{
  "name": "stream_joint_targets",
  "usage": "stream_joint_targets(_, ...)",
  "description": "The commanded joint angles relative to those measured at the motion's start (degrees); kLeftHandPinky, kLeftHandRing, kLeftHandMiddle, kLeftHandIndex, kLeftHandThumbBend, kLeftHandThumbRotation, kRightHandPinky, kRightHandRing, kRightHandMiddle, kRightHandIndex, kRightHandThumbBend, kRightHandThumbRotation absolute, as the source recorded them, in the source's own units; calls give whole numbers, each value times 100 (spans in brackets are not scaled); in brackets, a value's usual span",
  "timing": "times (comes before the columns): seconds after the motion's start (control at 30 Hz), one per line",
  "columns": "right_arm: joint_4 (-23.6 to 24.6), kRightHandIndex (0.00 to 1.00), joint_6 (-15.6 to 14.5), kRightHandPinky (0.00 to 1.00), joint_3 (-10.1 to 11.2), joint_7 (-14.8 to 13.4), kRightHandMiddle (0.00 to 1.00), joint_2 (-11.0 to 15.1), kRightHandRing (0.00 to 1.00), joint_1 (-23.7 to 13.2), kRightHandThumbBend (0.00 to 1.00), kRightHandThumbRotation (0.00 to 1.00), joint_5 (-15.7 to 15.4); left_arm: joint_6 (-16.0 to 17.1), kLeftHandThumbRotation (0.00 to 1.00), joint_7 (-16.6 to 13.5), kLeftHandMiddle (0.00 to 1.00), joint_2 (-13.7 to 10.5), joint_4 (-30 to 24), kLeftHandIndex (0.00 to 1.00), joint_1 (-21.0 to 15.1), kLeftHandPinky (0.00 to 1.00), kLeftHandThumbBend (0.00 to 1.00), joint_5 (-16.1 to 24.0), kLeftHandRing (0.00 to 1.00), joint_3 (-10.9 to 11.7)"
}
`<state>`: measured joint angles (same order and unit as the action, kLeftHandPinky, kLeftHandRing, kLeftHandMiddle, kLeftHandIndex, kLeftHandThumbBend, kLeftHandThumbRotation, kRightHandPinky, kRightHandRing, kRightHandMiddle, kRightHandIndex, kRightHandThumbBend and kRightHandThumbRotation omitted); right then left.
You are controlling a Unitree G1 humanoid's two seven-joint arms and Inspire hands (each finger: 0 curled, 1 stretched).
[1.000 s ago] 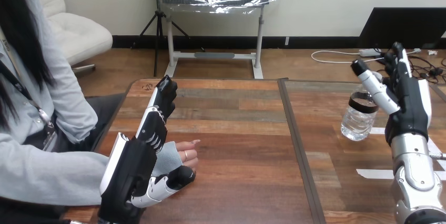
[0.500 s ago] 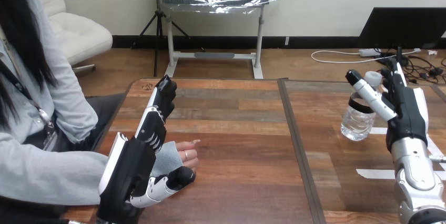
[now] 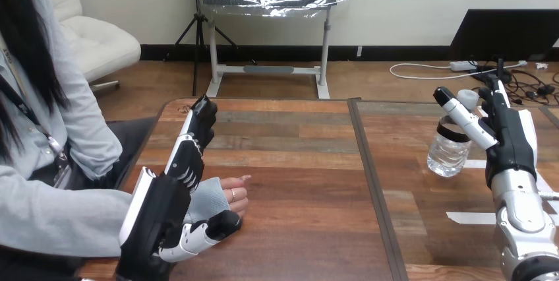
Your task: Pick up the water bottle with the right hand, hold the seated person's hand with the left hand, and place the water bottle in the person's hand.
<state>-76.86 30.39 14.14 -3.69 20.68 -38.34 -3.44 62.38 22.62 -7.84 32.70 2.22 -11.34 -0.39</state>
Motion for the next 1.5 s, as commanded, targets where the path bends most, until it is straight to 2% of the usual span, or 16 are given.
stream_joint_targets(0.0,22,100,-68,98,-153,-242,97,165,99,-490,100,58,-217,90,67,54,100,-59,-238,100,-190,100,100,-137,100,45)
stream_joint_targets(0.13,13,100,-109,96,-148,-244,97,167,98,-484,100,59,-250,71,67,76,100,-60,-254,100,-178,100,100,-178,100,39)
stream_joint_targets(0.27,-2,100,-183,95,-217,-367,97,188,97,-475,100,59,-370,144,67,139,100,-76,-194,100,-196,100,100,-224,100,39)
stream_joint_targets(0.53,-17,100,-292,93,-205,-382,97,195,97,-467,100,59,-416,147,67,221,100,-31,-216,100,-184,100,100,-343,100,39)
stream_joint_targets(0.63,-21,100,-292,93,-183,-345,96,197,97,-456,100,58,-397,224,67,220,100,-54,-170,100,-192,100,100,-277,100,75)
stream_joint_targets(0.83,-26,100,-389,92,-241,-459,96,207,96,-458,100,57,-468,160,65,336,100,-49,-210,100,-164,100,100,-429,100,61)
stream_joint_targets(1.23,-42,100,-486,92,-250,-432,96,218,96,-443,100,56,-505,134,64,512,100,-70,-263,100,-113,100,100,-588,100,69)
stream_joint_targets(1.33,-47,100,-500,92,-254,-433,96,220,96,-440,100,56,-519,258,65,517,100,-86,-158,100,-148,100,100,-518,100,122)
stream_joint_targets(1.47,-53,100,-525,92,-255,-470,96,215,96,-444,100,55,-535,204,65,537,100,-89,-213,100,-117,100,100,-546,100,132)
